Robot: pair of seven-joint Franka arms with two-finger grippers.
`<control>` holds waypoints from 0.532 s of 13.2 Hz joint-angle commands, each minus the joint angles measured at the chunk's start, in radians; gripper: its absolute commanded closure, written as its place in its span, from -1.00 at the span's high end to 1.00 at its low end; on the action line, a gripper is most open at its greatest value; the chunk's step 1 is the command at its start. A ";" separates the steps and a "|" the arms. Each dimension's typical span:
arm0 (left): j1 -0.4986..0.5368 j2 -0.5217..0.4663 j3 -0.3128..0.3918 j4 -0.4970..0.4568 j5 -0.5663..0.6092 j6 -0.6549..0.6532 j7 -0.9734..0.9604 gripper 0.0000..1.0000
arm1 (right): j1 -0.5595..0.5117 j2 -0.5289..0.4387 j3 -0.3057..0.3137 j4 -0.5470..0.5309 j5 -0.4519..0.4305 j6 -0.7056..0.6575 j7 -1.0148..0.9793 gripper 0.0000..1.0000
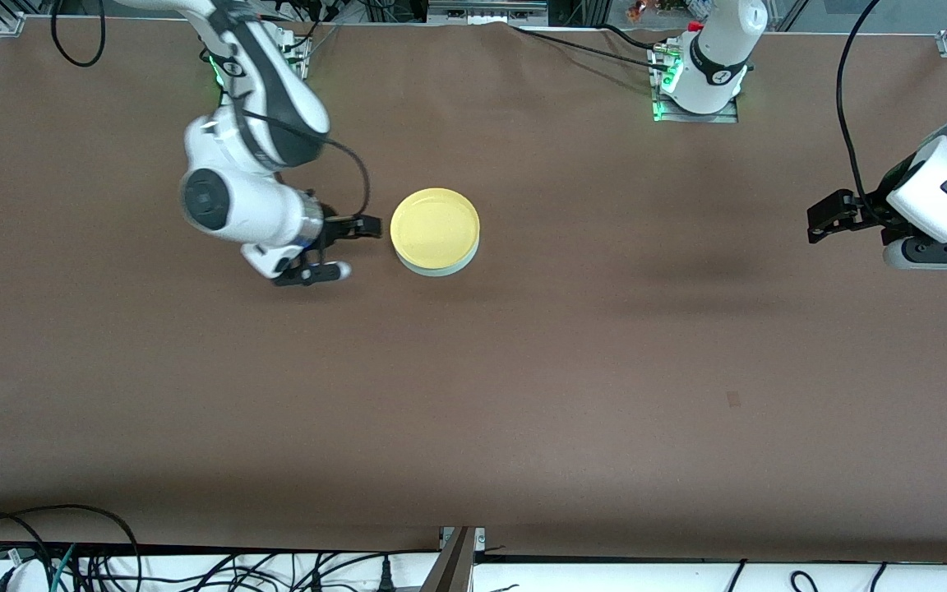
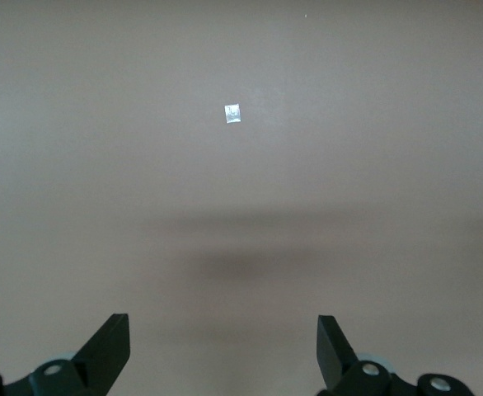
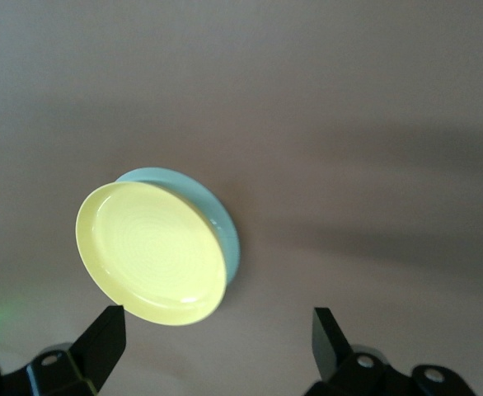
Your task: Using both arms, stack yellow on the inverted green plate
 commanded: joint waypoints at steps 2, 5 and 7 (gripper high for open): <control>0.000 0.011 0.003 0.026 -0.010 -0.010 -0.005 1.00 | -0.006 0.024 -0.105 0.241 -0.156 -0.263 -0.105 1.00; 0.000 0.011 0.001 0.026 -0.010 -0.010 -0.005 1.00 | -0.009 0.012 -0.254 0.343 -0.159 -0.402 -0.243 1.00; 0.000 0.011 0.001 0.026 -0.010 -0.010 -0.005 1.00 | -0.009 0.006 -0.315 0.425 -0.211 -0.510 -0.269 1.00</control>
